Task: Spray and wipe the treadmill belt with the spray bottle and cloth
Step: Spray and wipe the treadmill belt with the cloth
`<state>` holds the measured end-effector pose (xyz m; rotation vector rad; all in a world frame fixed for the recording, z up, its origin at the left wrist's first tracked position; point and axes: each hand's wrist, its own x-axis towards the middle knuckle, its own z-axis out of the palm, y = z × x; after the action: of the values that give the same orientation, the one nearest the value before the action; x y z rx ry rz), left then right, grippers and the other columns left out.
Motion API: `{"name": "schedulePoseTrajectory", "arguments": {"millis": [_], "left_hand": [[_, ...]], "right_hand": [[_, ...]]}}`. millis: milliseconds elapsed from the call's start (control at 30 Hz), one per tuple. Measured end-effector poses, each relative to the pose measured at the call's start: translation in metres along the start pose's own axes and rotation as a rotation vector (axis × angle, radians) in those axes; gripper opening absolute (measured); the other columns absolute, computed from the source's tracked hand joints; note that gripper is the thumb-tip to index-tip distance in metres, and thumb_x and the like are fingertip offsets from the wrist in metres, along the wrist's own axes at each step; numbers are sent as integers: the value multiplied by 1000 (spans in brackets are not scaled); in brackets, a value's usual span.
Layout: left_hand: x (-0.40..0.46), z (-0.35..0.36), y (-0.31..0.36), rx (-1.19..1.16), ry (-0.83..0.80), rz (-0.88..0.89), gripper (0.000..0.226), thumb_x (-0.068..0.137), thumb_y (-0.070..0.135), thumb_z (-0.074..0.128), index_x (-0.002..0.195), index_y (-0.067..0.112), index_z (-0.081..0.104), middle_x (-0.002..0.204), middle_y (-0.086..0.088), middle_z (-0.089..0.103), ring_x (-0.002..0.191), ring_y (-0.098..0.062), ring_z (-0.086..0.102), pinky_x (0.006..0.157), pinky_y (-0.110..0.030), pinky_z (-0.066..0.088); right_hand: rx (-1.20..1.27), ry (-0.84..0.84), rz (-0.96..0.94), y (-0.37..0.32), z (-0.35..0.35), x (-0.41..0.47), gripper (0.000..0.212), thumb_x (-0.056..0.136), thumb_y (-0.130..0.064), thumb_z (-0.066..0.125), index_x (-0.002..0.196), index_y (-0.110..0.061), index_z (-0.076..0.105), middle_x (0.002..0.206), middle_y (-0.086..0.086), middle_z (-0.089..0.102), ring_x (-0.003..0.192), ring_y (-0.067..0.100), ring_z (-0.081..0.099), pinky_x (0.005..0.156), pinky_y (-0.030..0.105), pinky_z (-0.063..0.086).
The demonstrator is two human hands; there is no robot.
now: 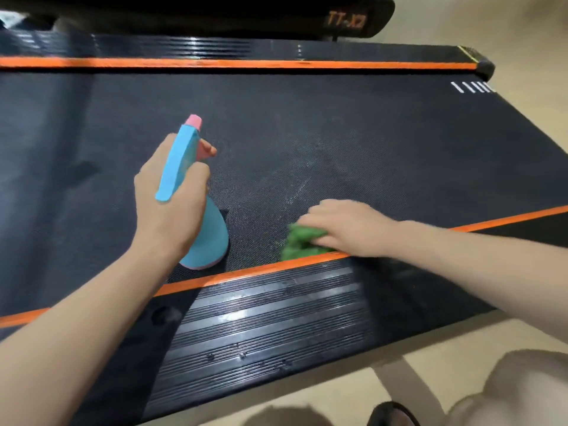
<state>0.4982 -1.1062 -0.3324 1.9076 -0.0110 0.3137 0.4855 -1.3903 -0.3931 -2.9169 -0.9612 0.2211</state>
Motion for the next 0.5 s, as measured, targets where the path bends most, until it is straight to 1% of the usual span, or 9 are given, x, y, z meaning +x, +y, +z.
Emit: {"name": "schedulePoseTrajectory", "arguments": {"millis": [100, 133, 167, 233, 300, 367, 433, 467, 500], "left_hand": [[-2, -2, 0, -18, -17, -6, 31, 79, 15, 49, 100, 21, 71, 98, 19, 70, 81, -16, 60, 85, -51, 56], [-1, -2, 0, -25, -20, -8, 30, 79, 16, 49, 100, 21, 71, 99, 19, 70, 80, -14, 59, 85, -48, 55], [-1, -1, 0, -33, -18, -13, 30, 79, 16, 50, 100, 22, 70, 99, 18, 70, 80, -13, 59, 84, -46, 54], [0, 0, 1, -54, -17, -18, 29, 79, 16, 50, 100, 21, 70, 97, 13, 70, 79, -15, 58, 82, -43, 54], [-1, 0, 0, -60, -24, -15, 29, 80, 15, 51, 101, 21, 70, 100, 9, 70, 80, -19, 58, 82, -44, 53], [-1, -2, -3, -59, -33, 4, 30, 81, 15, 51, 103, 21, 70, 102, 14, 70, 80, -12, 58, 81, -39, 53], [-2, -4, -6, -60, -46, 11, 32, 82, 15, 51, 107, 21, 70, 100, 20, 70, 80, -2, 56, 79, -31, 50], [-2, -4, -7, -62, -51, 13, 34, 82, 15, 51, 109, 21, 71, 100, 22, 69, 80, 1, 55, 77, -27, 48], [-3, -4, -7, -73, -53, 13, 35, 82, 15, 51, 110, 21, 70, 101, 23, 69, 80, 2, 54, 75, -22, 46]], "right_hand": [[0, -26, 387, 59, -2, -56, 22, 98, -44, 47, 119, -41, 46, 105, -11, 60, 104, 22, 55, 80, 41, 50], [66, -3, 461, 59, -2, -61, 19, 97, -42, 48, 116, -41, 47, 105, -12, 61, 105, 23, 56, 81, 43, 50], [121, 35, 465, 49, 2, -56, 17, 97, -40, 48, 114, -41, 48, 105, -13, 62, 105, 23, 57, 81, 43, 50], [169, 93, 350, 12, 8, -21, 20, 95, -38, 49, 114, -42, 50, 108, -15, 63, 105, 20, 59, 83, 42, 50], [185, 118, 165, -31, 10, 27, 26, 94, -38, 49, 119, -39, 54, 109, -11, 64, 102, 21, 57, 83, 39, 48], [108, 109, -19, -64, 11, 63, 34, 95, -41, 44, 124, -29, 56, 105, -3, 63, 94, 24, 54, 80, 39, 45], [28, 115, -90, -60, 11, 69, 37, 93, -39, 47, 125, -23, 57, 101, 1, 62, 89, 26, 54, 74, 38, 46], [-32, 147, -55, -49, 10, 65, 36, 93, -37, 50, 125, -22, 56, 101, 1, 61, 90, 26, 55, 71, 38, 47], [-80, 179, 48, -33, 10, 60, 34, 94, -36, 50, 125, -22, 56, 101, 2, 61, 93, 27, 56, 70, 39, 49]]}}
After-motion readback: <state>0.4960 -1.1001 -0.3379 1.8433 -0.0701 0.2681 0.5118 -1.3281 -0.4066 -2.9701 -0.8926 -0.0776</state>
